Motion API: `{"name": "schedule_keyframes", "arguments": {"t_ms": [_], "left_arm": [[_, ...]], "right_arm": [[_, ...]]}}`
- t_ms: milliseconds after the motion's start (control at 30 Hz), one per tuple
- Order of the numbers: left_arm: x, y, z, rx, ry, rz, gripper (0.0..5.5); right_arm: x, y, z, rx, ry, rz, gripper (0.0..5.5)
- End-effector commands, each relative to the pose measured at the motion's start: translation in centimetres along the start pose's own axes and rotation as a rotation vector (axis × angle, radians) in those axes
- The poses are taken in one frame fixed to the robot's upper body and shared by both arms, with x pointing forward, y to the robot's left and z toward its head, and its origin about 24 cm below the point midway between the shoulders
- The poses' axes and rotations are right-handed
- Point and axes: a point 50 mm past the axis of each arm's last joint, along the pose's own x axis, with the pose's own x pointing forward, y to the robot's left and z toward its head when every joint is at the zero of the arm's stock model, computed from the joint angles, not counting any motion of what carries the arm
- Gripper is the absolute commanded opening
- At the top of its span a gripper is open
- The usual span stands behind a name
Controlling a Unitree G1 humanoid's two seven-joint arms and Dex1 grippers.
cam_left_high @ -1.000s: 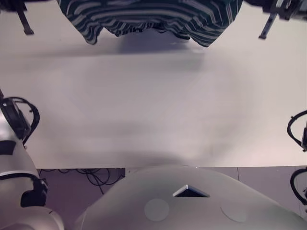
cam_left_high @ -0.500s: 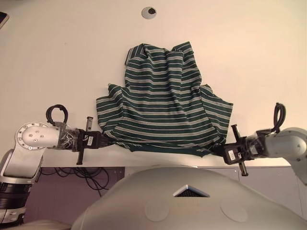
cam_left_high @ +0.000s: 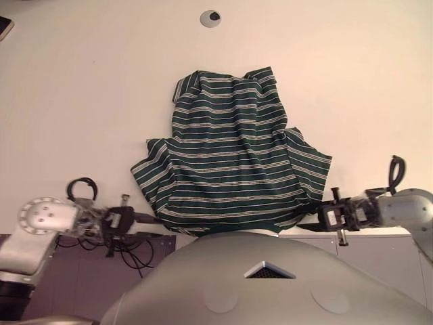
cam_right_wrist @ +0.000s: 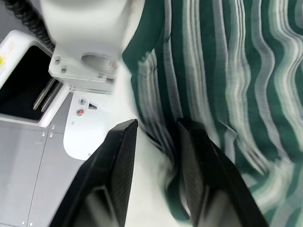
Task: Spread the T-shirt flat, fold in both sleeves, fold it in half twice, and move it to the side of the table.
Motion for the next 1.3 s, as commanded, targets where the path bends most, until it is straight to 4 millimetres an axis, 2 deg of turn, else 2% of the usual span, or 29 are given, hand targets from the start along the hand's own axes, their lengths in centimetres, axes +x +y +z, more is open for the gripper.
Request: {"name": "schedule_keyframes", "arguments": {"t_ms": [33, 100, 167, 200, 233, 267, 333, 400, 433, 533, 667, 767, 867, 967, 1067, 1133, 1200, 1300], "left_arm": [[-3.4, 3.2, 4.7, 0.092, -0.210, 0.109, 1.14], [-3.8, 4.3, 5.6, 0.113, -0.241, 0.134, 1.14], [-3.7, 5.5, 6.3, 0.126, -0.256, 0.145, 1.14], [-3.4, 6.5, 6.6, 0.137, -0.262, 0.180, 0.96], [-2.6, 8.5, 6.8, 0.149, -0.270, 0.277, 0.83], [-1.7, 10.5, 7.3, 0.178, -0.283, 0.369, 0.68], [0.3, 13.8, 7.8, 0.211, -0.280, 0.489, 0.40], [1.9, 16.0, 7.3, 0.252, -0.163, 0.562, 0.19], [2.8, 16.9, 6.9, 0.286, -0.083, 0.589, 0.01], [5.0, 18.6, 6.1, 0.382, 0.083, 0.614, 0.01], [6.5, 20.7, 5.7, 0.439, 0.206, 0.644, 0.01], [6.1, 21.3, 4.4, 0.394, 0.268, 0.628, 0.01], [5.7, 20.6, 2.6, 0.361, 0.327, 0.557, 0.01], [3.7, 18.8, 0.2, 0.300, 0.381, 0.514, 0.01], [2.0, 16.5, -1.3, 0.251, 0.362, 0.514, 0.01], [1.9, 14.8, -1.9, 0.226, 0.340, 0.482, 0.01], [2.6, 13.9, -2.2, 0.217, 0.321, 0.455, 0.01], [3.6, 14.8, -1.1, 0.233, 0.266, 0.488, 0.01]], "right_arm": [[-4.1, -1.2, 2.1, 0.013, -0.232, -0.073, 1.51], [-5.5, -2.0, 2.9, 0.012, -0.340, -0.098, 1.32], [-6.2, -2.6, 3.1, 0.021, -0.404, -0.106, 1.10], [-6.1, -2.9, 3.1, 0.025, -0.416, -0.114, 0.86], [-5.7, -4.2, 3.1, 0.032, -0.426, -0.188, 0.67], [-4.9, -6.1, 2.9, 0.043, -0.444, -0.304, 0.52], [-1.8, -10.5, 2.4, 0.107, -0.450, -0.515, 0.20], [1.3, -13.5, 2.3, 0.138, -0.385, -0.624, 0.01], [2.2, -14.5, 2.3, 0.143, -0.356, -0.657, 0.00], [3.9, -17.1, 2.2, 0.155, -0.280, -0.716, 0.00], [5.8, -19.3, 1.6, 0.156, -0.167, -0.725, 0.00], [6.1, -19.4, 0.4, 0.158, -0.086, -0.710, 0.00], [6.0, -18.5, -0.8, 0.164, -0.027, -0.673, 0.00], [5.4, -16.8, -2.7, 0.184, 0.046, -0.634, 0.00], [4.3, -15.1, -3.8, 0.217, 0.060, -0.626, 0.00], [4.0, -13.7, -4.0, 0.237, 0.040, -0.618, 0.00], [4.6, -12.6, -3.6, 0.250, 0.001, -0.587, 0.00], [6.0, -12.0, -2.4, 0.242, -0.051, -0.536, 0.00]]}}
